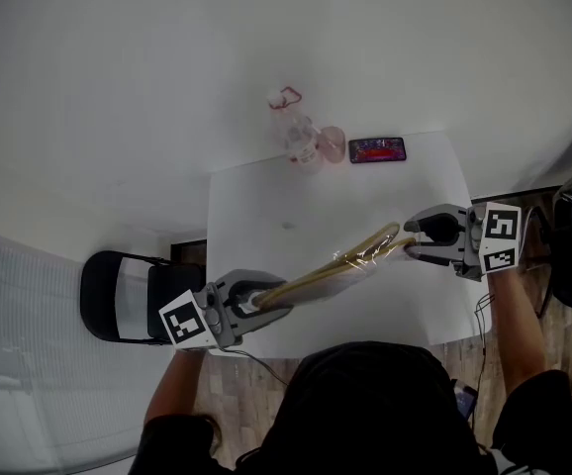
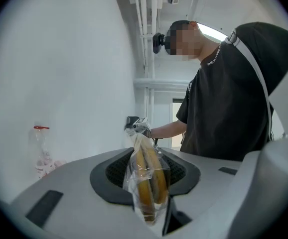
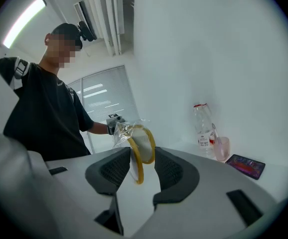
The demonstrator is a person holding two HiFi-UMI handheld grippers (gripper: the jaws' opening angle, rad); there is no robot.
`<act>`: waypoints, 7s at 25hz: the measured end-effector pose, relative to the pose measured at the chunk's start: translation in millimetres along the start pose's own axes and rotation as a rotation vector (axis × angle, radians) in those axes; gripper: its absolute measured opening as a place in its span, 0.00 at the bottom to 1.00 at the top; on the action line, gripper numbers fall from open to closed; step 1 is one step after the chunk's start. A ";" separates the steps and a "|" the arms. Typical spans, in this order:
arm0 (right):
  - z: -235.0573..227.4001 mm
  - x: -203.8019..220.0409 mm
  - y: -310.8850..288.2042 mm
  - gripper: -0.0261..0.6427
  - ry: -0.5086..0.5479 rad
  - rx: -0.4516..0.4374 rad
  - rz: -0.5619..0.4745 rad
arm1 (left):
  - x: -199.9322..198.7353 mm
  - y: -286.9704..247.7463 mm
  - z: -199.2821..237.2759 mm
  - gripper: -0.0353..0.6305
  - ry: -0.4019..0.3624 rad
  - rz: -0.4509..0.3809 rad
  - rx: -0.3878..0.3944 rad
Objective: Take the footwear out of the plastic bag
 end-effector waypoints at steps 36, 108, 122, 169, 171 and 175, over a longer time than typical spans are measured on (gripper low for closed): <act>49.4 -2.8 -50.2 0.17 0.167 -0.064 0.074 | 7.8 11.2 33.2 0.24 0.145 -0.166 -0.135; 54.3 -11.3 24.2 0.15 0.175 0.136 0.180 | 82.9 15.6 28.0 0.09 0.123 0.307 -0.103; 53.7 -11.7 41.1 0.15 0.177 0.165 0.183 | 89.6 20.1 31.7 0.09 0.145 0.308 -0.145; 35.5 -4.8 122.7 0.15 0.154 0.468 0.031 | 101.3 58.2 64.4 0.09 0.239 0.237 -0.355; 34.2 -4.2 127.1 0.15 0.156 0.504 -0.004 | 99.7 57.4 67.1 0.09 0.232 0.224 -0.386; 33.1 -3.3 134.0 0.15 0.158 0.568 -0.091 | 98.1 57.9 72.6 0.09 0.219 0.203 -0.454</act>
Point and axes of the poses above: the fingertips, and each gripper's own axes: y backward along the fingers, z to its left, x out of its underside, the point moved 6 cm from there along y, backward along the fingers, and after that the axes turned 12 degrees about -y, right-handed, at the moved point
